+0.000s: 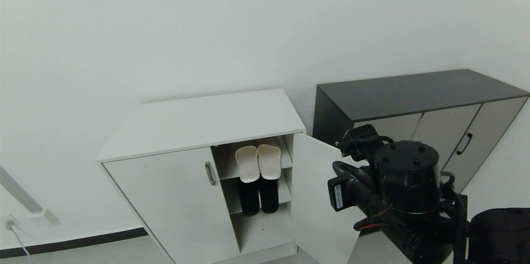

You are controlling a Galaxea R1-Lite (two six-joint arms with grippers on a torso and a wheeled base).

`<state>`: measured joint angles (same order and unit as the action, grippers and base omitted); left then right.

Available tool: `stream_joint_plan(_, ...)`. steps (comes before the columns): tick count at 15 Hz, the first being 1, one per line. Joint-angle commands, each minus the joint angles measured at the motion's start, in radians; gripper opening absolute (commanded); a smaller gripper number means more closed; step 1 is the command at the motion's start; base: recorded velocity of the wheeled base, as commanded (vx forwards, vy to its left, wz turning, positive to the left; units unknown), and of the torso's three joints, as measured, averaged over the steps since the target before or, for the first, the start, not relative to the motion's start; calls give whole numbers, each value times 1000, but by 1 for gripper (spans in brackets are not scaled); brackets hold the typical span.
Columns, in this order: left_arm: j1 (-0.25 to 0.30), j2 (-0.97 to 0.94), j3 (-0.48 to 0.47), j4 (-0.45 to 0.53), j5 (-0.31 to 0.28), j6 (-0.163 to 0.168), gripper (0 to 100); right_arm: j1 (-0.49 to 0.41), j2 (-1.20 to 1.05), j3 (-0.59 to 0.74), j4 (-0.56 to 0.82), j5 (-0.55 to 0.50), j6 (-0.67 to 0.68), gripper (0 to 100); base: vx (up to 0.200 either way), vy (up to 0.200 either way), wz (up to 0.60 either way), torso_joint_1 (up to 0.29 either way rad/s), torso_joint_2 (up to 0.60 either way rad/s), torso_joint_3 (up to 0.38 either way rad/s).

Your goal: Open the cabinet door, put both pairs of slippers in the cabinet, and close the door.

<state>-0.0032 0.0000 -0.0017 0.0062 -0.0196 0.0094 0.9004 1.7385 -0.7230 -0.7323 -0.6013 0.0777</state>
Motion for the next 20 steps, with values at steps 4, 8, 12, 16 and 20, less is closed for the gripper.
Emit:
stream_joint_plan(4, 0, 2, 0, 0, 0, 1, 0, -15, 9, -3, -7, 0, -1, 0, 0, 0, 0, 0, 0, 0)
stream_joint_plan(8, 0, 0, 0, 0, 0, 1, 0, -34, 24, -12, -9, 0, -2, 0, -200, 0, 0, 6, 2, 5)
stream_joint_plan(12, 0, 2, 0, 0, 0, 0, 0, -166, 92, -104, -4, 11, -1, 0, -100, 0, 0, -7, -2, -1)
stream_joint_plan(16, 0, 0, 0, 0, 0, 1, 0, -354, 227, -274, 21, 81, -1, 0, 0, 0, 0, 0, 0, 0)
stream_joint_plan(20, 0, 0, 0, 0, -2, 1, 0, -471, 315, -394, 76, 155, 11, 0, 0, 0, 0, 0, 0, 0)
